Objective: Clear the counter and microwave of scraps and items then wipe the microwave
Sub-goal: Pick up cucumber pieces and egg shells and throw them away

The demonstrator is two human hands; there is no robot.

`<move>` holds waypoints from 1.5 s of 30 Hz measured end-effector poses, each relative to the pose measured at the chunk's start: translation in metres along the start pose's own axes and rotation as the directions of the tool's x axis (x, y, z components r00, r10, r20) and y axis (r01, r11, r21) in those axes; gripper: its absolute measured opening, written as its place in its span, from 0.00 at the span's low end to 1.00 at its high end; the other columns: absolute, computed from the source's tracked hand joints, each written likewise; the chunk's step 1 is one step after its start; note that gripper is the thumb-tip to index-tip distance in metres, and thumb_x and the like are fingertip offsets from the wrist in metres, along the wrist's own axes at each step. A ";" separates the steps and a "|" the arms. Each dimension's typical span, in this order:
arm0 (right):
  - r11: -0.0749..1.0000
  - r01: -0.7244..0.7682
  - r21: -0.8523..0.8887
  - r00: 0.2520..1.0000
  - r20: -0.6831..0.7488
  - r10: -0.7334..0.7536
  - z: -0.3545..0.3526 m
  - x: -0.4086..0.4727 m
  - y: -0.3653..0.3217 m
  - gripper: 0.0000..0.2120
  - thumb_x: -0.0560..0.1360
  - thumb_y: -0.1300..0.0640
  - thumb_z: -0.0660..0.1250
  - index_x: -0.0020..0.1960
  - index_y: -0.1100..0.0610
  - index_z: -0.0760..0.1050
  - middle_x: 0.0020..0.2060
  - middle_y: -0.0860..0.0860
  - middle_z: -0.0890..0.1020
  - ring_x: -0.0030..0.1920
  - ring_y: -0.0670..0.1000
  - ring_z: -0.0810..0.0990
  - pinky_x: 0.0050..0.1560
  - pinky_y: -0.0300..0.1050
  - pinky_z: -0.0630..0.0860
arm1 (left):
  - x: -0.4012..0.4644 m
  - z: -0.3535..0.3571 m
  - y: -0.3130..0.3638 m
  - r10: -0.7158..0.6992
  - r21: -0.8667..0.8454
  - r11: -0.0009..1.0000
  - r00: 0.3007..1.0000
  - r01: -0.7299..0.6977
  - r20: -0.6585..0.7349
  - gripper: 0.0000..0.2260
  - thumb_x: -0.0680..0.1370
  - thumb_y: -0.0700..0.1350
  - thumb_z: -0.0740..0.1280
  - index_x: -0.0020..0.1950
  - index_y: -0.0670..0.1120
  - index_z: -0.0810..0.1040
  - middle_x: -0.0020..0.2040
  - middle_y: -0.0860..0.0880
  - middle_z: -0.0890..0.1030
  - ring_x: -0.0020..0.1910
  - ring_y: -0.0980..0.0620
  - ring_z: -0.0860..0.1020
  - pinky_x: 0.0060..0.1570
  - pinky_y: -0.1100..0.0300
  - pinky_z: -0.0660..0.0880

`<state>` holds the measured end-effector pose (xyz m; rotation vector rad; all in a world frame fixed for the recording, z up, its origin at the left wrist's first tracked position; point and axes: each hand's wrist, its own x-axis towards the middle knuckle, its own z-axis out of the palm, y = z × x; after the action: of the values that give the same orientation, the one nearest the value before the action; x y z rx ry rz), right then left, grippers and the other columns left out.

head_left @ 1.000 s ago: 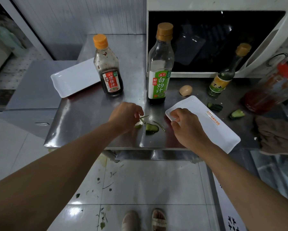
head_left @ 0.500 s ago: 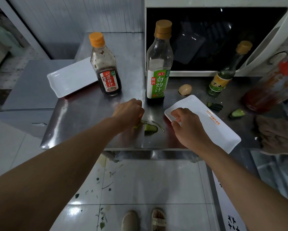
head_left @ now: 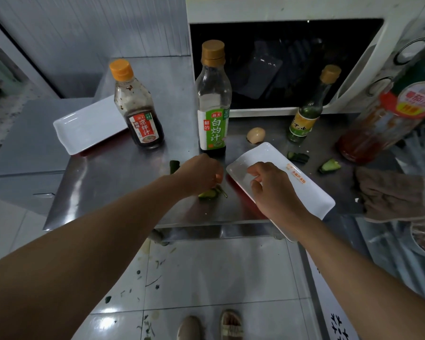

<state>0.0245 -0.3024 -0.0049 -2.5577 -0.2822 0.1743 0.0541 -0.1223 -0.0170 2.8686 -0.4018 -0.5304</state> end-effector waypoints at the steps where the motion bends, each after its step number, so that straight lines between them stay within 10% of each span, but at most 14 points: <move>1: 1.000 0.000 0.002 1.000 -0.003 0.000 -0.001 0.000 0.002 0.14 0.78 0.61 0.61 0.63 0.57 0.73 0.60 0.53 0.78 0.58 0.52 0.77 0.58 0.44 0.73 | 0.003 0.002 0.001 0.015 0.032 0.999 1.000 -0.016 0.005 0.09 0.78 0.43 0.64 0.56 0.48 0.79 0.54 0.46 0.81 0.52 0.49 0.78 0.46 0.62 0.73; 12: 1.000 0.001 0.015 1.000 0.004 -0.001 0.000 -0.002 0.011 0.13 0.77 0.59 0.62 0.62 0.56 0.73 0.60 0.53 0.78 0.57 0.51 0.78 0.57 0.41 0.72 | 0.012 0.003 0.014 0.100 0.146 0.984 0.995 -0.103 0.030 0.13 0.77 0.44 0.66 0.61 0.47 0.77 0.56 0.46 0.79 0.55 0.48 0.78 0.48 0.62 0.71; 45: 0.997 0.071 -0.019 0.994 0.086 -0.069 0.015 -0.009 -0.028 0.12 0.79 0.60 0.60 0.62 0.59 0.72 0.59 0.55 0.77 0.57 0.52 0.76 0.54 0.38 0.69 | -0.048 0.023 -0.033 -0.214 -0.029 0.977 0.969 0.212 -0.125 0.07 0.77 0.42 0.65 0.51 0.41 0.80 0.48 0.43 0.80 0.46 0.45 0.79 0.47 0.55 0.77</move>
<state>0.0085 -0.2738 -0.0020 -2.5614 -0.4078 0.2561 0.0100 -0.0804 -0.0310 2.9269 -0.0681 -0.3787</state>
